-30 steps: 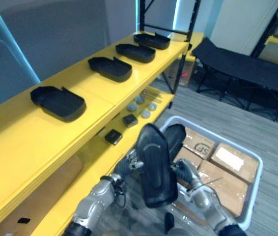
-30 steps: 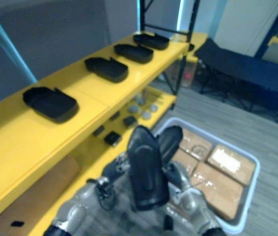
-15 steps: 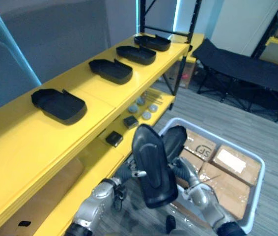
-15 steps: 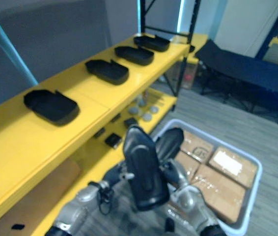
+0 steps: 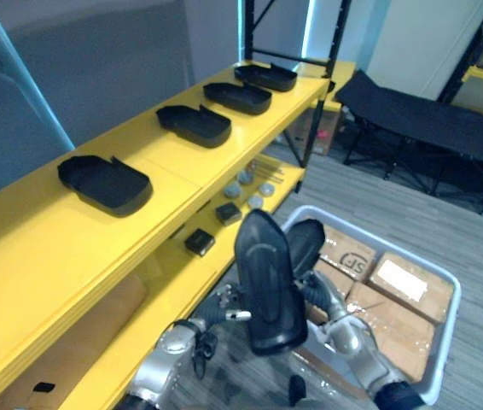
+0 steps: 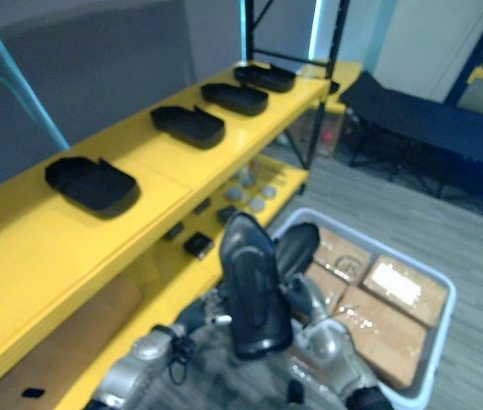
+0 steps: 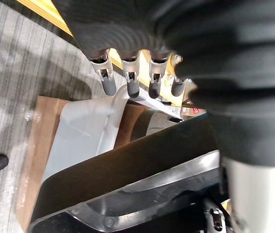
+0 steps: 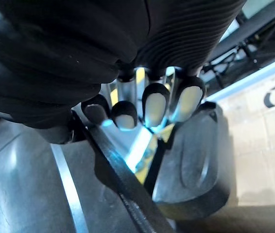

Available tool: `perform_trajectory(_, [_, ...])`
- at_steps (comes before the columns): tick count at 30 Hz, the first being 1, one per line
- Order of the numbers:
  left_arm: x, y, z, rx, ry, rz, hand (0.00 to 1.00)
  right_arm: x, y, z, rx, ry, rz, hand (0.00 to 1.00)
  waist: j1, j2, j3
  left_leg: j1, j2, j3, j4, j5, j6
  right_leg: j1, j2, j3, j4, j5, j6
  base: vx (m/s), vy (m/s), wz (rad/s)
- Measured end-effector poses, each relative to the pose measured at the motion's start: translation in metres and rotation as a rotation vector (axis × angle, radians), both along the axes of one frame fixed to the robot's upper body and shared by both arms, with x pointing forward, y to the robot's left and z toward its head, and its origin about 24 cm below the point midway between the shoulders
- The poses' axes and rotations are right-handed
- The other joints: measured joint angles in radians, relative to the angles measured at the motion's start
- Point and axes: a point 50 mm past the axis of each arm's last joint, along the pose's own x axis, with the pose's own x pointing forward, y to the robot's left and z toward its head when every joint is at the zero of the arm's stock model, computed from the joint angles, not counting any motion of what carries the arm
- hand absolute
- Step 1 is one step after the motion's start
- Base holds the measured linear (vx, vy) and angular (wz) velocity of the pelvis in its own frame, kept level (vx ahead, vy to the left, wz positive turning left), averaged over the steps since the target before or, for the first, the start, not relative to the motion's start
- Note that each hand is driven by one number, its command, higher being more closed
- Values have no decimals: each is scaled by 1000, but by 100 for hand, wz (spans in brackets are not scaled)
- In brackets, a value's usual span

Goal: Walk over and take plastic housings, then place them on the shelf

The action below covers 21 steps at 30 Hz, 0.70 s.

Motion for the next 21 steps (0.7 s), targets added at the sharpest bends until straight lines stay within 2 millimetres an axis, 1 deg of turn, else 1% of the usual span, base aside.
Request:
perform_trajectory(4, [-1,-2,-1,-10,1,9,0,0,4,-1,38,8,-19,100,0,1,0,0,0,0,0,0,0,0,0,-1,0,-2,0,0,0,0])
perform_trajectory(6, [-2,-6,-1,-13,-14,-3,0,0,5,-1,52,8,-31,100,0,1,1,0,0,0,0,0,0,0,0,-1,0,-2,0,0,0,0])
perform_trajectory(10, [-1,-19,3,-76,-35,14,0,0,11,-2,71,6,-43,100,0,1,1,1,1,-1,0,0,0,1,0,-2,0,-2,0,0,0,0])
perform_trajectory(12, [-3,-26,3,-80,-48,-9,0,0,14,-3,79,7,-50,100,1,1,1,1,1,-4,0,0,0,2,0,-4,0,-2,0,0,0,0])
perform_trajectory(15, [-5,-30,1,-71,-41,-17,0,0,16,-3,84,2,-50,100,1,1,1,1,1,-4,0,0,0,3,0,-4,0,-2,0,0,0,0])
perform_trajectory(20, [-6,-29,-5,-39,-31,12,0,-2,29,-4,132,20,-25,100,1,1,1,2,1,-3,-2,0,0,4,0,-4,0,-2,0,0,0,0])
perform_trajectory(21, [-6,-28,-5,-31,-32,24,100,-2,31,-4,137,25,-16,100,1,1,1,3,1,-3,-2,0,0,5,0,-4,0,-2,0,0,0,0])
